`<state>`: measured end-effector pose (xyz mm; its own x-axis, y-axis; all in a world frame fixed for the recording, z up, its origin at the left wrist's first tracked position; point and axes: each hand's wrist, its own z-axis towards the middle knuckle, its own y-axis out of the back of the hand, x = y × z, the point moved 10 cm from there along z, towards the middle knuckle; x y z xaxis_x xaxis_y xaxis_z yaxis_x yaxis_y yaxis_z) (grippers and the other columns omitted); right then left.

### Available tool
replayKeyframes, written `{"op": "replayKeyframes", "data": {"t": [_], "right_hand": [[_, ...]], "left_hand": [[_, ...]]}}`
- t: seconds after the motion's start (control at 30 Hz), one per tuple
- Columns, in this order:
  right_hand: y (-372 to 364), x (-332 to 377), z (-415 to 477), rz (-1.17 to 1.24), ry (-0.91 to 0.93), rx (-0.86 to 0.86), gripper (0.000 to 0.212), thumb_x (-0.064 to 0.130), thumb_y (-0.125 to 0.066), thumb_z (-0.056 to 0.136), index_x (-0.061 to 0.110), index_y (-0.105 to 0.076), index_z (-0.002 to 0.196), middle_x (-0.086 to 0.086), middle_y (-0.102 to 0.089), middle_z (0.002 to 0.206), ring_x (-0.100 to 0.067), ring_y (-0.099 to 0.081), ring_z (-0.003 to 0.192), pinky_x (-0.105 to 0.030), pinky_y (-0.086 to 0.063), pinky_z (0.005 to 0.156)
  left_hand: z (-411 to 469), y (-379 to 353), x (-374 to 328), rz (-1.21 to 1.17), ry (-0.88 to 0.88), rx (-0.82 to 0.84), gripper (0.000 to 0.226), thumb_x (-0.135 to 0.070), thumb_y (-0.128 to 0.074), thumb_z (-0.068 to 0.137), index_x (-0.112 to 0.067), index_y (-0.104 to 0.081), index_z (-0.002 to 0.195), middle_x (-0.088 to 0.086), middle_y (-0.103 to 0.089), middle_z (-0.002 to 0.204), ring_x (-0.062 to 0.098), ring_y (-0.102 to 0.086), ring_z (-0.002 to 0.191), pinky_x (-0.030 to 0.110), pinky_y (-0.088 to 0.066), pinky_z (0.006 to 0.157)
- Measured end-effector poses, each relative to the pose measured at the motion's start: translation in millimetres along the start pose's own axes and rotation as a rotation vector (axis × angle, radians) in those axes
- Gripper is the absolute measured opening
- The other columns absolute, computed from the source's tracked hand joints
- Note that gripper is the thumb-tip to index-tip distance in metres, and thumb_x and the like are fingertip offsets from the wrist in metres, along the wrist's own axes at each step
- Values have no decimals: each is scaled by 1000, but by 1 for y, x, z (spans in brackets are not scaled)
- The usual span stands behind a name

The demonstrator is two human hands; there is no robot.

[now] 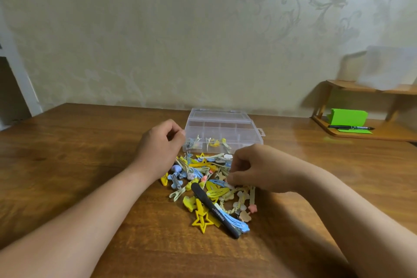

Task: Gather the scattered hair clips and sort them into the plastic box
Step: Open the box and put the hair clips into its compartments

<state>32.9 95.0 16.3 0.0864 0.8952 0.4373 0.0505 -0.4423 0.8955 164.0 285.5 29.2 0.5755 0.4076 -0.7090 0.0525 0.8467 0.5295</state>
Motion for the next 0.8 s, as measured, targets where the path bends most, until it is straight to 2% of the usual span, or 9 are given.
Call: {"op": "replayKeyframes", "data": {"t": [0.1,0.23,0.37,0.5,0.6,0.8], "right_hand": [[1,-2,1,-29,-3,-9,17,48,-71,95,31,-72,95,9,-74,93,-11,-70,88,-38,-62,83],[4,-1,1,-72,9,-33,15,42,-67,100,29,-72,97,10,-72,93,-8,-67,85,-26,-57,72],[0,0,1,-69,3,-5,18,47,-70,97,29,-71,97,7,-72,94,-11,-68,86,-30,-58,74],[1,2,0,-110,14,-12,13,40,-68,99,28,-70,100,9,-70,95,-9,-65,84,-27,-57,71],[2,3,-1,-193,28,-34,10,40,-65,97,29,-67,99,10,-67,93,-12,-63,83,-36,-61,79],[3,14,-4,-298,99,-86,4,32,-62,97,31,-62,92,10,-64,89,-12,-59,79,-33,-56,70]], "left_hand": [[-2,3,-1,-23,13,-20,12,-26,-63,105,-21,-67,95,-5,-67,89,11,-62,84,29,-50,70],[-2,-1,1,-43,45,-1,9,-30,-64,105,-22,-66,108,-4,-65,98,8,-62,92,23,-48,72],[1,-2,9,-70,91,4,10,-33,-63,105,-23,-66,107,-2,-66,103,12,-62,98,27,-50,76],[3,-4,13,-66,108,6,9,-32,-63,105,-24,-66,106,-3,-67,104,10,-62,99,26,-49,76],[4,-5,13,-45,111,8,8,-30,-63,106,-23,-67,105,-4,-67,104,8,-61,98,24,-46,73],[5,-5,14,-44,102,10,7,-28,-63,105,-23,-67,104,-4,-67,101,12,-62,97,29,-51,77]]}}
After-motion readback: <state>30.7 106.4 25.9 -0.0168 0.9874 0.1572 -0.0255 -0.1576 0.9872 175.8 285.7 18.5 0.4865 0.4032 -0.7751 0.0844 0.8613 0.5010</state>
